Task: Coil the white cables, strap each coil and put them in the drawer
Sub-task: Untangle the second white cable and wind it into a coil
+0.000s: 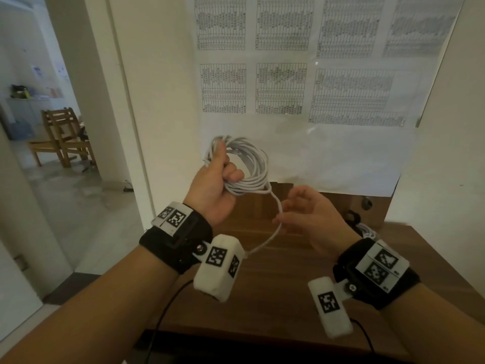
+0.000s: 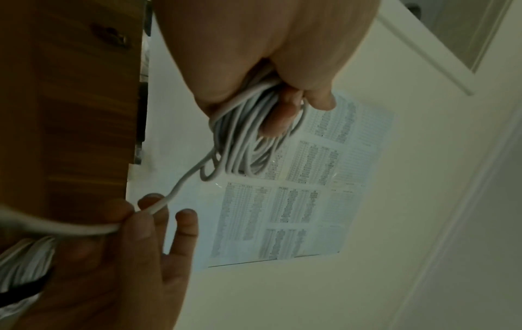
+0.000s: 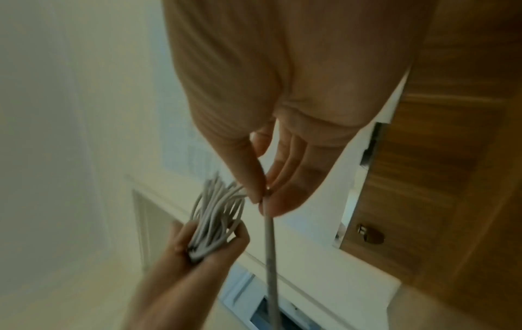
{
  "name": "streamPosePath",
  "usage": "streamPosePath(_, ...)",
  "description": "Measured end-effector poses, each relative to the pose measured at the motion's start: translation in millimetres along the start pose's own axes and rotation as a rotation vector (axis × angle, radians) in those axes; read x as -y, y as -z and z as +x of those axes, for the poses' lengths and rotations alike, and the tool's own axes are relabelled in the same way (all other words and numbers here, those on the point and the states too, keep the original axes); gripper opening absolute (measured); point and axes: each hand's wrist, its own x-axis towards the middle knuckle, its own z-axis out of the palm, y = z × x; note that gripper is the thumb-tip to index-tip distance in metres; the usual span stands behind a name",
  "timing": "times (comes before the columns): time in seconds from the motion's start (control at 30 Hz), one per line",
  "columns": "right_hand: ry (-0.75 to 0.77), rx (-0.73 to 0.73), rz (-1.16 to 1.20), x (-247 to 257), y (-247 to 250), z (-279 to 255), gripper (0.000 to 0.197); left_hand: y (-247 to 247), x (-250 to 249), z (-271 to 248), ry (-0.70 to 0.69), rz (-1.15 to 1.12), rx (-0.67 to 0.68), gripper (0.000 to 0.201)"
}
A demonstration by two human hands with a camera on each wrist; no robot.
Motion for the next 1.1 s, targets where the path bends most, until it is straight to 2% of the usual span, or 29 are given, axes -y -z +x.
streamPosePath(0.07,0.049,0.008,-0.191,2.9,-2.5,-1.1,0.017,-0.6,4.1,-3.8,-0.017,0.121,0.007,0.034)
streamPosePath(0.1,0.068,0.006,-0.231,4.6,-4.2,-1.9,0.018,-1.8,6.4,-6.2,-0.026,0.181,0.012,0.033)
streamPosePath(0.23,0.007,0.053,-0.041,10.2,-4.9,-5.7,0.031,-7.5,11.4,-10.3,-0.057,0.270,0.033,0.026)
streamPosePath(0.3,0.046,0.073,-0.051,9.0,-2.9,-7.5,0.025,-7.4,10.7,-9.7,-0.046,0.254,0.062,0.030)
streamPosePath(0.43,0.178,0.004,-0.171,7.3,1.9,-9.3,0.014,-6.1,5.7,-11.2,0.019,0.208,0.158,0.030)
streamPosePath(0.57,0.139,0.042,-0.073,10.0,6.0,-9.9,0.016,-4.5,1.7,-14.7,0.029,0.281,0.213,0.026)
streamPosePath(0.73,0.138,0.047,-0.038,11.3,-0.9,-10.7,0.027,-13.0,15.2,-24.5,-0.117,0.425,0.122,0.017)
streamPosePath(0.9,0.246,-0.086,-0.201,10.6,-17.9,-12.9,0.036,-20.9,31.8,-32.2,-0.185,0.452,0.055,0.034)
streamPosePath(1.0,0.323,-0.167,-0.230,10.0,-21.4,-12.0,0.034,-20.6,33.3,-34.8,-0.117,0.401,0.066,0.025)
streamPosePath(1.1,0.330,-0.228,-0.170,9.6,-23.0,-11.1,0.033,-19.5,32.9,-37.4,-0.057,0.329,0.107,0.032)
